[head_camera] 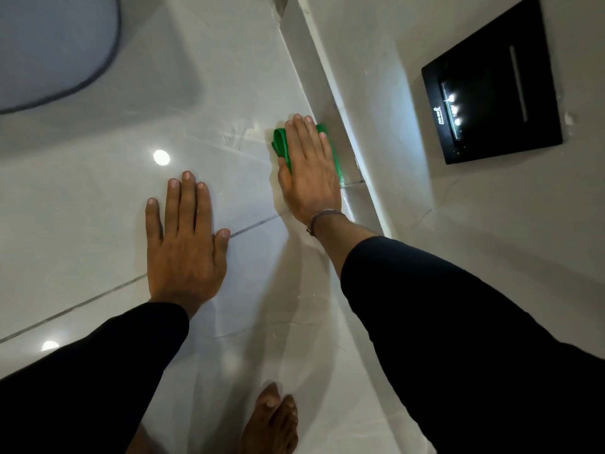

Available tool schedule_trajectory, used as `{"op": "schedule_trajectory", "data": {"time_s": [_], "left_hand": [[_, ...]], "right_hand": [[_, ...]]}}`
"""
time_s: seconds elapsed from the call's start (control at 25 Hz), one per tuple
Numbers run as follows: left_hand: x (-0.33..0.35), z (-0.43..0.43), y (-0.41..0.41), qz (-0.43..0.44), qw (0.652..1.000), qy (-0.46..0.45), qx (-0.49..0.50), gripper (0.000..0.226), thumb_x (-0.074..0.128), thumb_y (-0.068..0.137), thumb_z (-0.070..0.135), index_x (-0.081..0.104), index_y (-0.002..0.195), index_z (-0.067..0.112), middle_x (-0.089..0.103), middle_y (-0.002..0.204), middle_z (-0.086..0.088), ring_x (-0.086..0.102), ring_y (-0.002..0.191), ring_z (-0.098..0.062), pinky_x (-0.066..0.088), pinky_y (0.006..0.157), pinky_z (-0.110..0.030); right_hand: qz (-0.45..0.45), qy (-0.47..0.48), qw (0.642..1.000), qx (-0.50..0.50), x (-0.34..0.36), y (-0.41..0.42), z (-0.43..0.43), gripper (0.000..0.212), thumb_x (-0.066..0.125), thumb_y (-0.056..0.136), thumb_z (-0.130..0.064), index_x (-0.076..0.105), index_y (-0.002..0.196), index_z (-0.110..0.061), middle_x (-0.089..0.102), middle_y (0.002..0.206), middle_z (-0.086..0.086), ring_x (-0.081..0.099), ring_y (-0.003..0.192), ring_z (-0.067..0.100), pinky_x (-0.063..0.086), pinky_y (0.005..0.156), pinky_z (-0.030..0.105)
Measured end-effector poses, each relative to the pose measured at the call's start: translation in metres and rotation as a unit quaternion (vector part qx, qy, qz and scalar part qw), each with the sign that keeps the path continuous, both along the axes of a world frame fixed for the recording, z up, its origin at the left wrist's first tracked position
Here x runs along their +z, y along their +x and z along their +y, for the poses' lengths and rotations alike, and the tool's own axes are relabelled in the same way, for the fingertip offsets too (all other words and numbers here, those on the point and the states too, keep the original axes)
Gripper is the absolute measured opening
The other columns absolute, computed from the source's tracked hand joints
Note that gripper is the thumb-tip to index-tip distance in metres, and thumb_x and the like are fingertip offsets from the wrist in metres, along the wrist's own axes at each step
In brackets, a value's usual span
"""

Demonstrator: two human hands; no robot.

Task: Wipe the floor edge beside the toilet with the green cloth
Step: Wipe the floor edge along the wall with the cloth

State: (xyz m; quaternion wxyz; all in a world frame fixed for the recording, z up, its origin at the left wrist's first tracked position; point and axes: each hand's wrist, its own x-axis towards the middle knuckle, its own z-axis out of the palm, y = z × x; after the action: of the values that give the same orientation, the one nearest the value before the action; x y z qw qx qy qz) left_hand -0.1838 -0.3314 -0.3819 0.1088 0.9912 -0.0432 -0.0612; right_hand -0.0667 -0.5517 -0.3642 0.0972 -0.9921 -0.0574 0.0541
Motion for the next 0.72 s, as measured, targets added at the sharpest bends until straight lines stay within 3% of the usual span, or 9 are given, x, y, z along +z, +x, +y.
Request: {"op": "schedule_trajectory", "data": {"time_s": [0.32,0.6,0.72], "left_hand": [[-0.003,0.0,0.0,0.009,1.0,-0.01,-0.002,0.076,0.029,0.113,0.044,0.015,0.175,0.002,0.011,0.185,-0.022,0.009,0.173,-0.04,0.007,0.139,-0.062],[-0.003,0.001,0.0,0.005,1.0,-0.012,-0.005,0.076,0.03,0.112,0.043,0.016,0.175,0.002,0.011,0.185,-0.023,0.009,0.173,-0.04,0.008,0.139,-0.063],[-0.003,-0.001,-0.001,0.0,1.0,-0.012,-0.003,0.076,0.03,0.112,0.043,0.016,0.175,0.001,0.012,0.185,-0.024,0.011,0.172,-0.041,0.008,0.139,-0.064]], "right_hand": [[0.039,0.03,0.998,-0.038,0.007,-0.12,-0.048,0.061,0.045,0.104,-0.021,0.029,0.161,-0.007,0.027,0.17,0.012,0.014,0.161,0.026,0.014,0.13,0.049],[0.108,-0.046,0.989,-0.088,0.012,-0.268,-0.101,0.065,0.027,0.109,-0.047,0.014,0.165,-0.015,0.018,0.173,0.007,0.011,0.161,0.023,0.016,0.129,0.049],[0.13,-0.052,0.985,-0.097,0.016,-0.288,-0.107,0.066,0.025,0.11,-0.049,0.014,0.165,-0.015,0.015,0.174,0.005,0.01,0.161,0.023,0.013,0.13,0.046]]}}
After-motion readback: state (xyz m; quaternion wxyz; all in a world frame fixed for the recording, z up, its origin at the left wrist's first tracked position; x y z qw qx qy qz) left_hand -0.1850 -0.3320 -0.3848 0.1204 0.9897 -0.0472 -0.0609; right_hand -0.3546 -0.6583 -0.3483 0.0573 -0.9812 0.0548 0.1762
